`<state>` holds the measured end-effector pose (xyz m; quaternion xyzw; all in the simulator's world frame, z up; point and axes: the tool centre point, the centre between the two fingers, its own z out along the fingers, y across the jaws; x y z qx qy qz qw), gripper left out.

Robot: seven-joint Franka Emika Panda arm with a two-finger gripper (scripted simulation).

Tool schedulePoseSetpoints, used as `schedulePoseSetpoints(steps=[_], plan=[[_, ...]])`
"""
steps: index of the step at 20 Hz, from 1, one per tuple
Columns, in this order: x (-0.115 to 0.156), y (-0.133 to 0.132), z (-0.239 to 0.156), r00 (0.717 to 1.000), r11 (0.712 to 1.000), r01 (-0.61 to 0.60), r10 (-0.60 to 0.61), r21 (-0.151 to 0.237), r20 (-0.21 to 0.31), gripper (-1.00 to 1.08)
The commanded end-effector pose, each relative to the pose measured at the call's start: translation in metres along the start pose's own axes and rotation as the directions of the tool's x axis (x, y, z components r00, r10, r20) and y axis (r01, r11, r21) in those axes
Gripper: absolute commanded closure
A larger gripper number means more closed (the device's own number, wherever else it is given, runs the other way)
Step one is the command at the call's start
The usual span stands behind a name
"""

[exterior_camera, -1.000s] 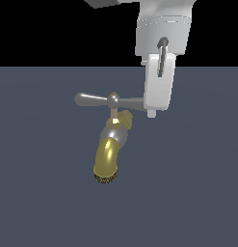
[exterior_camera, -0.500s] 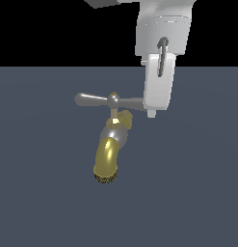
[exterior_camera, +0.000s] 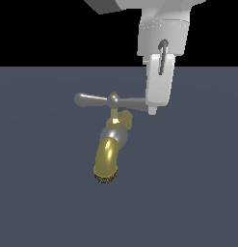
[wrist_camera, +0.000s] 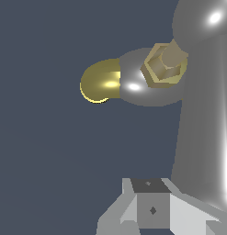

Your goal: Turn on the faucet by rotating a designated handle.

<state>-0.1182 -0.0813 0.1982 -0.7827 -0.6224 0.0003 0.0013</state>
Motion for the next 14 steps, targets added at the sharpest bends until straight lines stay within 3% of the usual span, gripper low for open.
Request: schedulePoseSetpoints(steps=[1, 14], plan=[[0.000, 0.008, 0.000, 1.000, 1.000, 0.001, -0.001, -0.003, 0.001, 1.08], [-0.004, 0.043, 0.000, 1.000, 1.000, 0.001, -0.001, -0.003, 0.001, 1.08]])
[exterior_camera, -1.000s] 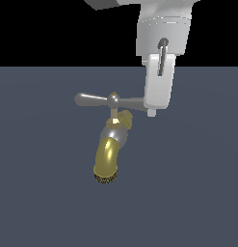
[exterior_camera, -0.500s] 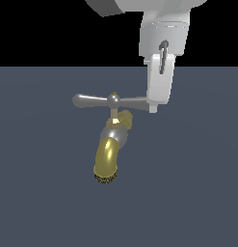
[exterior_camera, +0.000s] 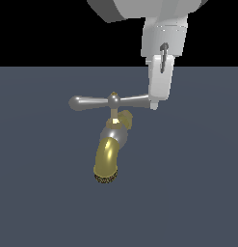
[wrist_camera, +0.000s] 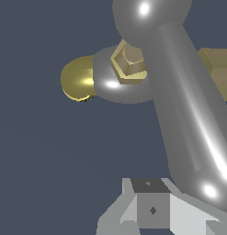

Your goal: Turn on the faucet by rotating a designated handle.

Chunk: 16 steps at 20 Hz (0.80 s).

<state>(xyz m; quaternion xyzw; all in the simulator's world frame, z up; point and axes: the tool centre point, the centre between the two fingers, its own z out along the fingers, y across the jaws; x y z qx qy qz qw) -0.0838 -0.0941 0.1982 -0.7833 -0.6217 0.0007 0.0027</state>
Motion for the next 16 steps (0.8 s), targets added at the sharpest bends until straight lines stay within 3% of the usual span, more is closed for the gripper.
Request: schedulePoseSetpoints(steps=[1, 16], plan=[[0.001, 0.010, 0.000, 1.000, 1.000, 0.003, -0.003, -0.005, 0.002, 1.08], [0.010, 0.041, 0.000, 1.000, 1.000, 0.004, -0.004, -0.002, 0.000, 1.08]])
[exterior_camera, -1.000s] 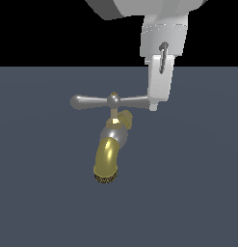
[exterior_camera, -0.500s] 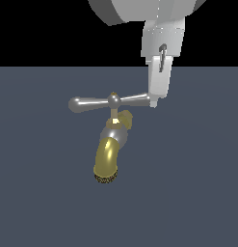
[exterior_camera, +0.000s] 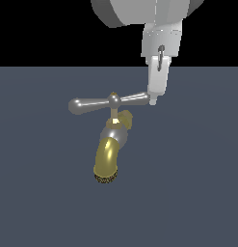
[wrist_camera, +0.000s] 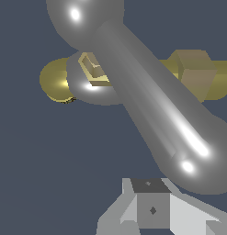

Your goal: Turn on the faucet by rotating a designated handle.

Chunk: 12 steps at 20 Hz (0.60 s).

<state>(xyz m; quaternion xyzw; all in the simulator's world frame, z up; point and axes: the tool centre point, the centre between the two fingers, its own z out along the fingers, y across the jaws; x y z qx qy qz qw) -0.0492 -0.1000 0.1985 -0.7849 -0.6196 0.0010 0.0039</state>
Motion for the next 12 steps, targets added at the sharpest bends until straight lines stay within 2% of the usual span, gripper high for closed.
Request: schedulePoseSetpoints(steps=[1, 12], plan=[[0.010, 0.009, 0.000, 1.000, 1.000, 0.009, -0.009, -0.004, 0.001, 1.08], [0.033, 0.039, 0.000, 1.000, 1.000, 0.009, -0.009, -0.005, 0.002, 1.08]])
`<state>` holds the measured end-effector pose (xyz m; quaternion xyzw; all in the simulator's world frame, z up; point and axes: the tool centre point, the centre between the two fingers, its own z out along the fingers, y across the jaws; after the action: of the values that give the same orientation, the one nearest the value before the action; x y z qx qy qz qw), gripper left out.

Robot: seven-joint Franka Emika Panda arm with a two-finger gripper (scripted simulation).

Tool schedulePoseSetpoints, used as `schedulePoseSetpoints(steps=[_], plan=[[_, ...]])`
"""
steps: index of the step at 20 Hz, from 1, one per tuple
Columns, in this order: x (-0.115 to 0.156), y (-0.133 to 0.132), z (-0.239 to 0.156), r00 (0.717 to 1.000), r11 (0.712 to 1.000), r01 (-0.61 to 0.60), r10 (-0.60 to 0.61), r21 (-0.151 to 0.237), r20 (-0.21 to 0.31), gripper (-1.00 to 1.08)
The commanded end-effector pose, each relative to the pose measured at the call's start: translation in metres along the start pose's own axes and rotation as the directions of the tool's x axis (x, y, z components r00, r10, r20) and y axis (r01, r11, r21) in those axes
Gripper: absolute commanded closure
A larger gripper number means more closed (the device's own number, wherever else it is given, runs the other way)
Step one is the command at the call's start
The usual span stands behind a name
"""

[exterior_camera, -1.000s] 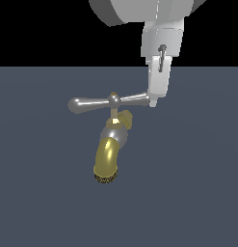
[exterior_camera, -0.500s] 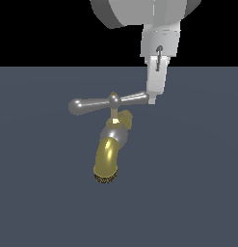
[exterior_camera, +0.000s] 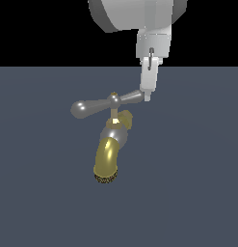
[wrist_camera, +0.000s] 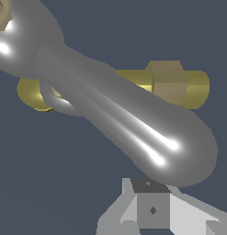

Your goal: Turn on the faucet by rotating a designated handle.

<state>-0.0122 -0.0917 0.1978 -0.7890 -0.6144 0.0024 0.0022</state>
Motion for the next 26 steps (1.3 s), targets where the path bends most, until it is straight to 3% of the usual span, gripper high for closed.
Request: schedulePoseSetpoints(steps=[1, 11, 12, 26], plan=[[0.019, 0.008, 0.000, 1.000, 1.000, 0.022, -0.022, -0.004, -0.002, 1.08], [0.037, 0.032, -0.001, 1.000, 1.000, 0.021, -0.021, -0.006, -0.001, 1.08], [0.019, 0.031, -0.001, 1.000, 1.000, -0.004, 0.004, -0.005, 0.004, 1.08], [0.115, 0.039, -0.001, 1.000, 1.000, 0.018, -0.018, -0.006, 0.000, 1.08]])
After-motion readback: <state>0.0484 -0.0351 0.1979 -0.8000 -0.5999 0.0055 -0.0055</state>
